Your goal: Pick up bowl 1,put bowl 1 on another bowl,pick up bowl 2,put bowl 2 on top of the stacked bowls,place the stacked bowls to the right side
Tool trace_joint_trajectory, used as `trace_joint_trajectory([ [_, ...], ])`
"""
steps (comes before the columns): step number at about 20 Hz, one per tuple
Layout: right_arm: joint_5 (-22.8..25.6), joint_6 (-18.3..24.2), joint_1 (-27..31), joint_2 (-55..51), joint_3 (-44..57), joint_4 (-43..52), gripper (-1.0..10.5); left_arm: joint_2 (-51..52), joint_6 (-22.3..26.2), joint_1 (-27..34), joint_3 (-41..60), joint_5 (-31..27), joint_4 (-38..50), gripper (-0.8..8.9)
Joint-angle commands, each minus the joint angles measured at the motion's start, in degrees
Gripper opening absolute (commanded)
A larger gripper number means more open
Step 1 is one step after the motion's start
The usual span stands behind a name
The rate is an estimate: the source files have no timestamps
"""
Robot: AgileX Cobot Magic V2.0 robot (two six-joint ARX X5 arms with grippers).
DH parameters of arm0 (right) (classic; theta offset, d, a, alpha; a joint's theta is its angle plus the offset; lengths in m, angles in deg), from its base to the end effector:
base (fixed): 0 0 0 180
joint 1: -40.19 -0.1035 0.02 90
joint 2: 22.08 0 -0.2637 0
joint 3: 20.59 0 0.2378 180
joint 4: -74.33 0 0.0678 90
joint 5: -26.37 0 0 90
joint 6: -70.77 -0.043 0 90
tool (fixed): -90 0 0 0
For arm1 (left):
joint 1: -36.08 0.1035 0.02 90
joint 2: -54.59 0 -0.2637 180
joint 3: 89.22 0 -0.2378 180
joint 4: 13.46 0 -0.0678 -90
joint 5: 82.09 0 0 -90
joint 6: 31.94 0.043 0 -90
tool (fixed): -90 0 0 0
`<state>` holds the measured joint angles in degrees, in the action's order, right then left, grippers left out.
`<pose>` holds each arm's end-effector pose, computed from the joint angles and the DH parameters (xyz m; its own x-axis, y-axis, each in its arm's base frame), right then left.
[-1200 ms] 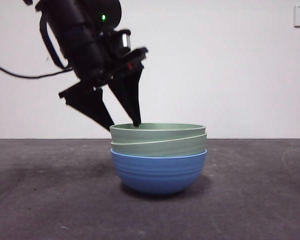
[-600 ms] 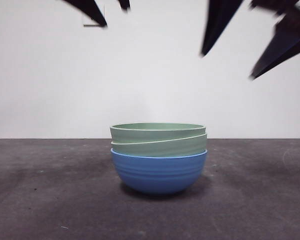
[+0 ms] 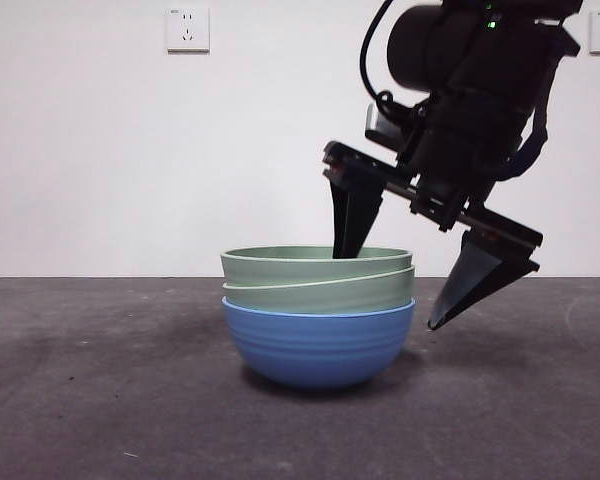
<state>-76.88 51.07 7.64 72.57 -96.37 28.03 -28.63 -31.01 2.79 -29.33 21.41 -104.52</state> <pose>0.2581 0.1764 0.1899 0.2212 0.4131 -0.8834 -0.3116 0.8883 0.3374 0.1978 -0.1419 0.4192 0.3477 -0.5076 -0.7884 0.6589 0.7305 -0.1797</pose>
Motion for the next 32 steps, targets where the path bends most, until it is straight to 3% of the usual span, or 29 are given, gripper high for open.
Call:
trace_joint_trajectory([
  [1, -0.3, -0.8, 0.0, 1.0, 0.0, 0.2, 2.9, 0.0, 0.7, -0.1, 0.0, 0.0, -1.4, 2.87],
  [4, -0.3, -0.8, 0.0, 1.0, 0.0, -0.2, 1.5, 0.0, 0.6, -0.1, 0.0, 0.0, -1.4, 2.87],
  [7, -0.3, -0.8, 0.0, 1.0, 0.0, -1.1, 1.5, 0.0, 0.6, -0.1, 0.0, 0.0, -1.7, 2.87],
  [10, -0.3, -0.8, 0.0, 1.0, 0.0, -1.1, -0.1, 0.0, 0.6, -0.1, 0.0, 0.0, -1.8, 2.87],
  [21, -1.6, -0.3, 1.1, -4.2, -0.2, 1.3, -0.1, 0.0, 0.7, -0.1, 0.0, 0.0, -1.8, 2.83],
  [24, -1.4, 0.1, 5.0, -5.9, -1.4, 1.4, -0.1, 0.0, 0.8, -0.1, 0.0, 0.1, -1.6, 2.83],
  [32, -1.2, 3.3, 22.0, -5.9, -1.8, 2.5, -0.1, 0.0, 0.8, -0.1, 0.0, 0.1, -1.6, 2.83],
])
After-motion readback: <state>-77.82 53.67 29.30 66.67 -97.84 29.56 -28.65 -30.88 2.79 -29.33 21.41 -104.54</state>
